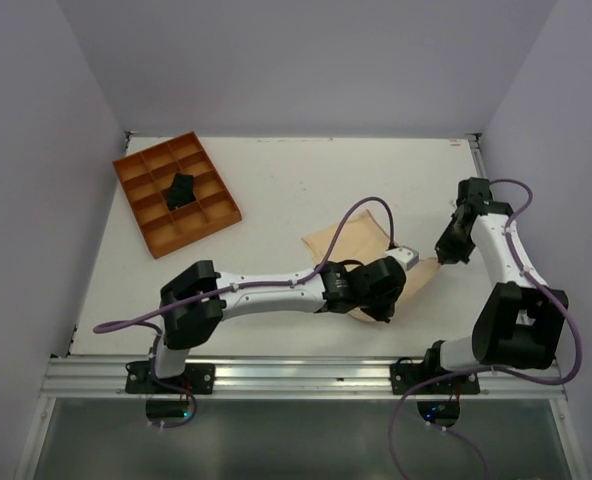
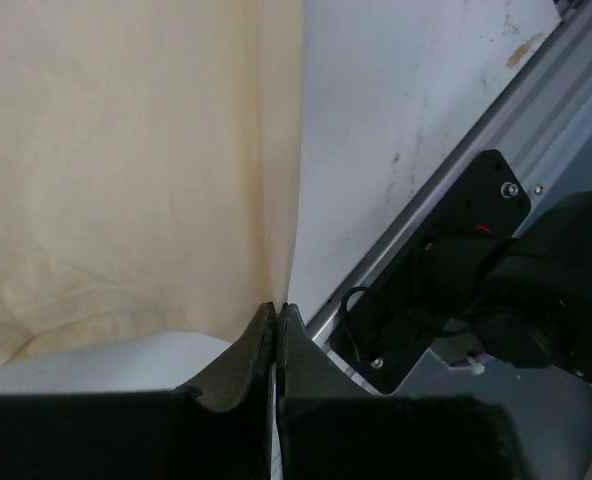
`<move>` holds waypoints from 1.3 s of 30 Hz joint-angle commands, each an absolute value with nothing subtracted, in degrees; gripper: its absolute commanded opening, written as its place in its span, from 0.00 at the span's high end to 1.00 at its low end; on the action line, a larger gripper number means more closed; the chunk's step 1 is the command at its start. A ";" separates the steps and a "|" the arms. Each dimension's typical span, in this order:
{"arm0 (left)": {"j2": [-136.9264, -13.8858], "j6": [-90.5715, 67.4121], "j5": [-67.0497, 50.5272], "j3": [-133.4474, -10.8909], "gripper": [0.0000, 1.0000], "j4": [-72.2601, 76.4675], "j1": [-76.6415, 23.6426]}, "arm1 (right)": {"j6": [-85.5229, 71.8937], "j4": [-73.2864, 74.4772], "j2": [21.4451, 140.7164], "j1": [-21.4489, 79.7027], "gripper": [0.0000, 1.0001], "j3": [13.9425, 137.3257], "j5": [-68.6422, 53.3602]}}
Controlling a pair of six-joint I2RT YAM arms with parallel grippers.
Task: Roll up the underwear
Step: Fold the underwear
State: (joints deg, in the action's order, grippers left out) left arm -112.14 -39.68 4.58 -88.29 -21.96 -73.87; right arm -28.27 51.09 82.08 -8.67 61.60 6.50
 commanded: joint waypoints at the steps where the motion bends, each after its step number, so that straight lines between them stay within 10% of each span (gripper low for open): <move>1: -109.51 -42.89 0.27 -89.21 1.00 -22.94 -75.32 | -27.86 55.45 78.58 -8.96 1.00 60.65 13.78; 10: -107.67 -41.22 -9.40 -90.17 1.00 -20.39 -75.59 | -30.49 64.33 67.17 -10.11 1.00 62.49 25.92; 20: -96.08 -35.34 -13.18 -73.85 1.00 -19.16 -65.93 | -33.83 56.97 60.65 -7.04 1.00 56.17 7.77; 39: -105.46 -28.65 -7.21 -85.51 1.00 -27.68 -56.43 | -40.43 48.61 78.56 1.58 1.00 65.65 7.65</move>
State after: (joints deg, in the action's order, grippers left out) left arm -104.47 -31.09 -9.52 -80.82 -25.39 -58.02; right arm -39.11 52.01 76.62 1.50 62.57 7.73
